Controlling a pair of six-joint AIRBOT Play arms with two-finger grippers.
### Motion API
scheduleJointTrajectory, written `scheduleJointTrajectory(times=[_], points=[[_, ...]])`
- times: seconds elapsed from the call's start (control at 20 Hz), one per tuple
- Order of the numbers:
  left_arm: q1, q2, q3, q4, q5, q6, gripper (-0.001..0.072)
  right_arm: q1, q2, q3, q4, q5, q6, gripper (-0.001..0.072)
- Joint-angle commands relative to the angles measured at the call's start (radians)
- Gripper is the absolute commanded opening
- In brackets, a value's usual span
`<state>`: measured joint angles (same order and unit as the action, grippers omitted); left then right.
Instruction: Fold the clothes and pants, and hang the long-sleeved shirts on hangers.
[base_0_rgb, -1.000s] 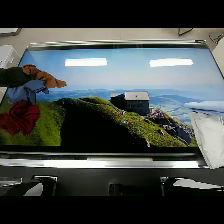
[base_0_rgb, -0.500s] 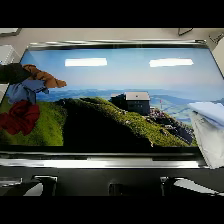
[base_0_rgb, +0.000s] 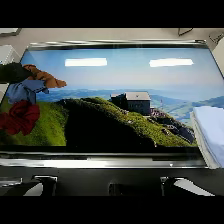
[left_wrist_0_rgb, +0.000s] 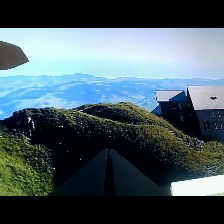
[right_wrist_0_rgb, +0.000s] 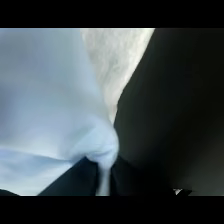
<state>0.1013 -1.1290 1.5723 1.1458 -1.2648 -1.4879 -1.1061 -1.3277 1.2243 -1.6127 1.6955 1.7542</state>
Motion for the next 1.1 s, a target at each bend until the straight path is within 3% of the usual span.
scheduleJointTrajectory(times=[0.0,0.05,0.1,0.25,0.45,0.55,0.6,0.7,0.75,0.8,0.85,0.95,1.05], points=[[0.001,0.0,0.0,-0.003,0.001,-0.001,0.003,0.0,0.004,-0.045,-0.014,-0.061,-0.005,0.0382],[0.001,0.0,0.0,-0.006,0.001,-0.003,0.003,0.0,0.005,-0.035,0.0,-0.061,-0.024,0.0651],[0.001,0.001,0.0,-0.007,0.002,-0.003,0.003,0.0,0.005,-0.006,0.023,-0.059,-0.065,0.0706],[0.001,0.001,0.02,-0.058,0.027,0.002,0.0029,0.0,0.005,0.232,0.159,-0.111,-0.132,0.0709],[-0.055,-0.002,0.101,-0.079,0.249,0.029,0.0027,0.064,0.034,0.621,0.541,-0.505,-0.186,0.07],[-0.125,-0.023,0.112,0.059,0.342,0.015,0.0027,0.207,0.051,0.695,0.618,-0.639,-0.237,0.0699],[-0.163,-0.046,0.111,0.202,0.336,-0.048,0.0027,0.296,0.056,0.698,0.612,-0.638,-0.246,0.0688],[-0.21,-0.117,0.111,0.446,0.224,-0.18,0.0033,0.498,0.032,0.694,0.519,-0.478,-0.222,0.067],[-0.215,-0.158,0.111,0.481,0.136,-0.222,0.0166,0.603,0.0,0.686,0.446,-0.356,-0.161,0.0674],[-0.215,-0.204,0.111,0.476,0.012,-0.259,0.0584,0.694,-0.039,0.668,0.39,-0.224,-0.126,0.0675],[-0.215,-0.253,0.111,0.45,-0.146,-0.267,0.0708,0.766,-0.073,0.636,0.36,-0.124,-0.126,0.0687],[-0.221,-0.297,0.058,0.398,-0.306,-0.218,0.0713,0.878,-0.131,0.568,0.315,-0.026,-0.127,0.0696],[-0.233,-0.252,-0.043,0.403,-0.23,-0.246,0.0713,0.953,-0.166,0.546,0.237,0.021,-0.127,0.0695]])
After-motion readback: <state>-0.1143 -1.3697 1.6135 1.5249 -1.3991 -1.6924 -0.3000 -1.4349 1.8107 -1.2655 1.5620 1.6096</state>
